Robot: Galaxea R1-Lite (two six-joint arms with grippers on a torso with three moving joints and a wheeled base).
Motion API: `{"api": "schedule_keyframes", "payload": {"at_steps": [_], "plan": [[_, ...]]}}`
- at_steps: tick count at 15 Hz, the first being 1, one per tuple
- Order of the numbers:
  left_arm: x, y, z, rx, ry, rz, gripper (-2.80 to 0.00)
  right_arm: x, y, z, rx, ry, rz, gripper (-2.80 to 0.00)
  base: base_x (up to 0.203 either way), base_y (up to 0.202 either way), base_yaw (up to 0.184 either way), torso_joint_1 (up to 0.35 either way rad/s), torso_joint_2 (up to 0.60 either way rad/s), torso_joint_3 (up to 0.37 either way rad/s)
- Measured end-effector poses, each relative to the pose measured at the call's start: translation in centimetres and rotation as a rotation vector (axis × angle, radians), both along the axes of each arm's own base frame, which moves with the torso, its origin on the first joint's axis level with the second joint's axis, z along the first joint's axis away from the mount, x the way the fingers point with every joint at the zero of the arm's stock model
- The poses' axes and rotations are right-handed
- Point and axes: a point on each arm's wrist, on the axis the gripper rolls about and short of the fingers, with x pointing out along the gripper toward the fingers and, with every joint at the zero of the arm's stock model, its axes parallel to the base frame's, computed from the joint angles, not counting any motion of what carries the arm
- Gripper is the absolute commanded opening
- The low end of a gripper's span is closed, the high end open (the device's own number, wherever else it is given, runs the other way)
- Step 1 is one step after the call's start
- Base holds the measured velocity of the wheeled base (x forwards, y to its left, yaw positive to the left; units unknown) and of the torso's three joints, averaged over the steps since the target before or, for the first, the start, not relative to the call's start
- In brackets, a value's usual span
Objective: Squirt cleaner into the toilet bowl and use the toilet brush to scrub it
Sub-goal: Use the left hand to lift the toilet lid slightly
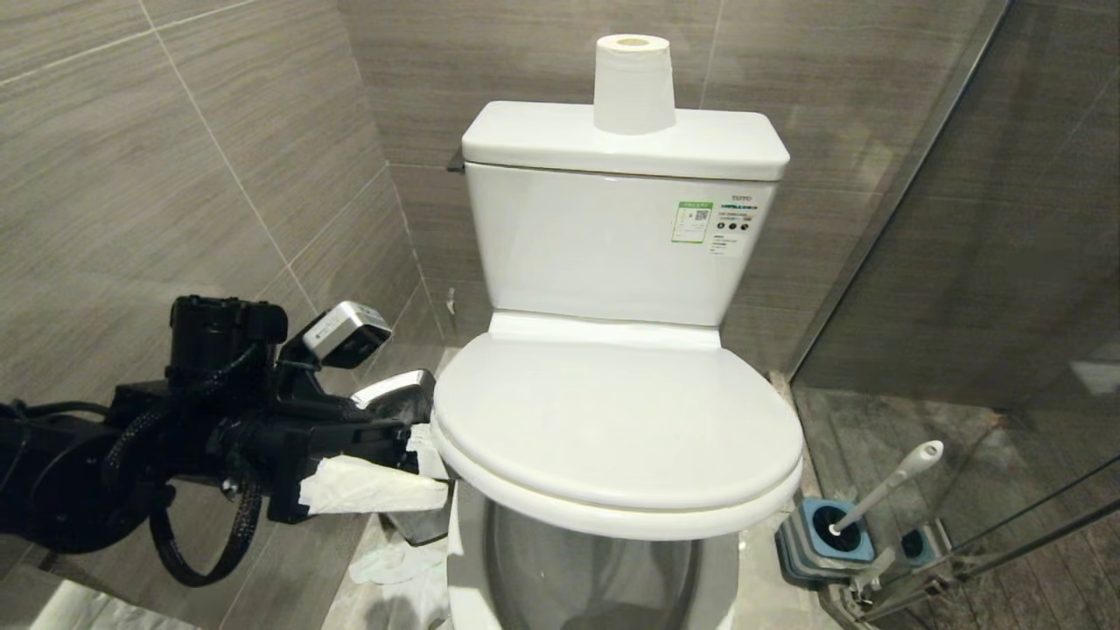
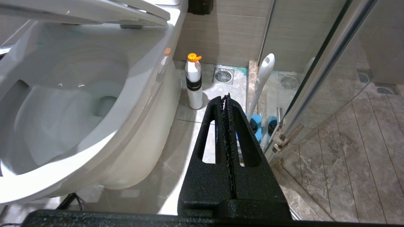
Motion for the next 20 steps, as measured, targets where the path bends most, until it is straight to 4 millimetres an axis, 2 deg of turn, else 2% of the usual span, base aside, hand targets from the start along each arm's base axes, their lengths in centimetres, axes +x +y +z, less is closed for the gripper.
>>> {"api": "schedule_keyframes", "payload": {"at_steps": [4,9,12,15,20], "plan": [[1.3,-0.3,1.9,-0.006,-0.011,0.016,0.0,0.0,0.0,0.0,0.0,-0.001,0.0,-2.8,0.0,0.0,0.0,0.0,0.0,0.0],[2.7,-0.6,5.5,-0.019,-0.017,0.032,0.0,0.0,0.0,0.0,0.0,0.0,0.0,-2.8,0.0,0.0,0.0,0.0,0.0,0.0],[3.1,-1.8,7.3,-0.024,-0.023,0.027,0.0,0.0,0.0,0.0,0.0,0.0,0.0,-2.8,0.0,0.0,0.0,0.0,0.0,0.0],[3.6,-3.2,8.4,-0.028,-0.059,0.06,0.0,0.0,0.0,0.0,0.0,0.0,0.001,-2.8,0.0,0.0,0.0,0.0,0.0,0.0],[4.7,-4.0,9.0,-0.03,-0.091,0.131,0.0,0.0,0.0,0.0,0.0,0.0,-0.001,-2.8,0.0,0.0,0.0,0.0,0.0,0.0]]}}
